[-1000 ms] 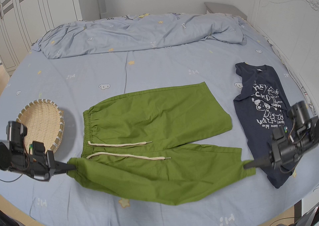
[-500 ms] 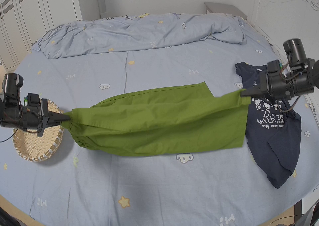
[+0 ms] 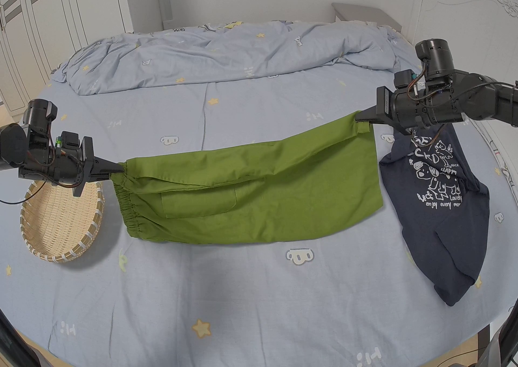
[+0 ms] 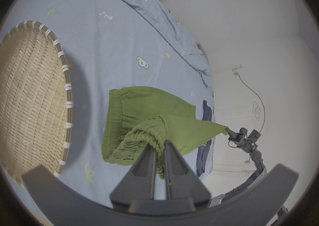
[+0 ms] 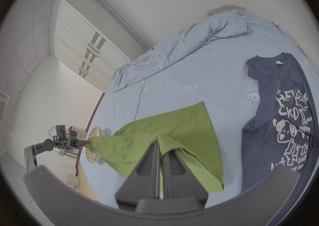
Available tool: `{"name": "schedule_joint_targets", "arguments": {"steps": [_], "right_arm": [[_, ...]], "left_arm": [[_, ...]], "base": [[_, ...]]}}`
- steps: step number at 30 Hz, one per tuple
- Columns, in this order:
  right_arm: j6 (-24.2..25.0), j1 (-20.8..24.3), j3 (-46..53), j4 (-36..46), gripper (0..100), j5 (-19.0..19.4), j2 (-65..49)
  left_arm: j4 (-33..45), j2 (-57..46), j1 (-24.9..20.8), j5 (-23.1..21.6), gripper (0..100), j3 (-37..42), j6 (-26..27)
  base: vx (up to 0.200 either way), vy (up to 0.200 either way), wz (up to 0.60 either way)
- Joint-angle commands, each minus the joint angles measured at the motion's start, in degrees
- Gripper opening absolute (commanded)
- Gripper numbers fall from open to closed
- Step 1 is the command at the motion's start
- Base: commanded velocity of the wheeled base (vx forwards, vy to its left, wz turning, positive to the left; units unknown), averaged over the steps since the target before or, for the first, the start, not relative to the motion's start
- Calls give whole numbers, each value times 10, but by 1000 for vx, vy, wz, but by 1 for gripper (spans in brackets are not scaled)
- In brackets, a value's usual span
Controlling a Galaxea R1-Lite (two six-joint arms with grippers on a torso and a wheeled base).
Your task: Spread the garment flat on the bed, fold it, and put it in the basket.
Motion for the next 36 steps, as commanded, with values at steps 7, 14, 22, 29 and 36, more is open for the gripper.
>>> {"name": "schedule_joint_targets", "arguments": {"steps": [7, 14, 22, 29, 36], "right_arm": [[-2, -11, -87, 0, 0, -4, 82], [-2, -11, -108, 6, 0, -4, 93], [-16, -22, -108, 2, 0, -5, 105], [-19, -23, -103, -7, 0, -5, 120], [-19, -29, -94, -25, 0, -5, 130]], "left_arm": [[1, 53, 12, 1, 0, -26, 4], [-2, 62, 17, 1, 0, -31, 8], [-5, 80, 13, 1, 0, -47, 9], [-4, 99, 7, 1, 0, -56, 32], [-5, 123, 11, 1, 0, -71, 33]], "base": [[0, 0, 0], [0, 0, 0], [0, 0, 0], [0, 0, 0], [0, 0, 0]]}}
